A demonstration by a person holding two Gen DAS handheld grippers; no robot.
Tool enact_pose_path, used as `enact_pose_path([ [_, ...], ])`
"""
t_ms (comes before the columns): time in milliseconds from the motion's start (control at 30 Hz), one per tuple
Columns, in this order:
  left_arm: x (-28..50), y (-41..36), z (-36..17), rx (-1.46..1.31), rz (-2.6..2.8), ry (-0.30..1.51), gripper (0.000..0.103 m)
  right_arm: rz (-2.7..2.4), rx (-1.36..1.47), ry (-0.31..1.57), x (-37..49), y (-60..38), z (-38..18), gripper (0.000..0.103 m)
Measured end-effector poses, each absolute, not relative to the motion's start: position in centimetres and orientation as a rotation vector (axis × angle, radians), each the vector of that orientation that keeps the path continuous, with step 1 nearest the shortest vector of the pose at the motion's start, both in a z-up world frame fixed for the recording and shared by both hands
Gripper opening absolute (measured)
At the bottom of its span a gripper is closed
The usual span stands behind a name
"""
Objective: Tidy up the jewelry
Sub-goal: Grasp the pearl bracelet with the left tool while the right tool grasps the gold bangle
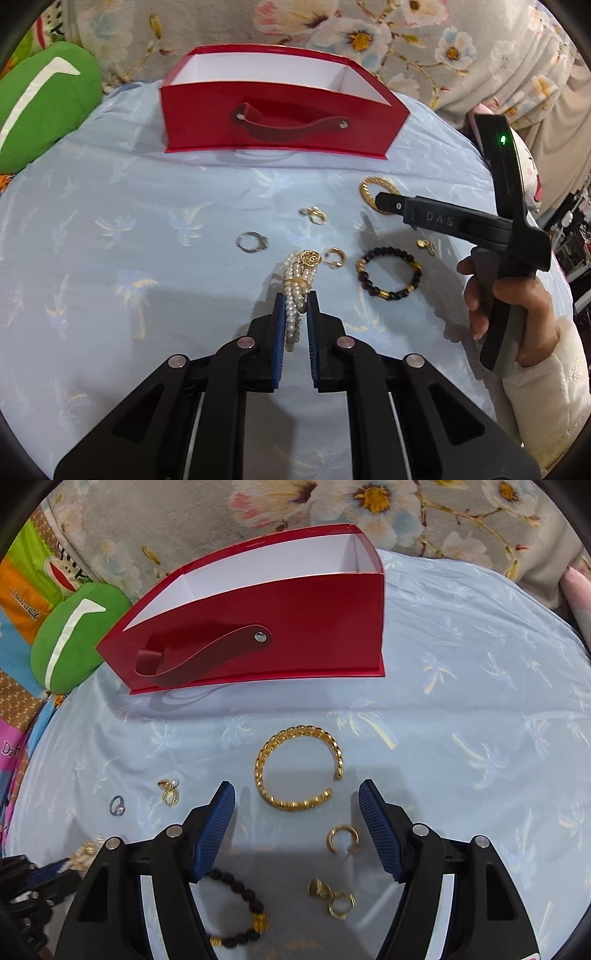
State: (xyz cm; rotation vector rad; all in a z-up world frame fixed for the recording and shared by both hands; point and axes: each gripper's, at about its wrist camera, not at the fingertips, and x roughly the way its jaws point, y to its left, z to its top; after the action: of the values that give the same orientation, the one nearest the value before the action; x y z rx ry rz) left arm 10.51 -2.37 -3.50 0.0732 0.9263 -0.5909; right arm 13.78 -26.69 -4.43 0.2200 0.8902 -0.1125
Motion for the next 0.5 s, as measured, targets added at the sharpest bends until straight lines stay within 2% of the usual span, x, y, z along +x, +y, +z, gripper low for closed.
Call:
enact_pose_path([
  [300,12.1,-0.8,-2.9,0.053,-0.502,0.91,0.01,-0.14,0.154,0.892,15.9,-26.2,-5.2,0.068],
  [367,12.3,-0.7,-3.0,0.046,-0.494,0.916,0.01,-0.146,0.139,0.889,16.1,-26.1,-5.2,0.055],
  [500,12.5,-0.6,-3.0,0.037,-0.488,0.919,0.01,-0.146,0.138,0.884,16.0,-26.1,-5.2,0.055],
])
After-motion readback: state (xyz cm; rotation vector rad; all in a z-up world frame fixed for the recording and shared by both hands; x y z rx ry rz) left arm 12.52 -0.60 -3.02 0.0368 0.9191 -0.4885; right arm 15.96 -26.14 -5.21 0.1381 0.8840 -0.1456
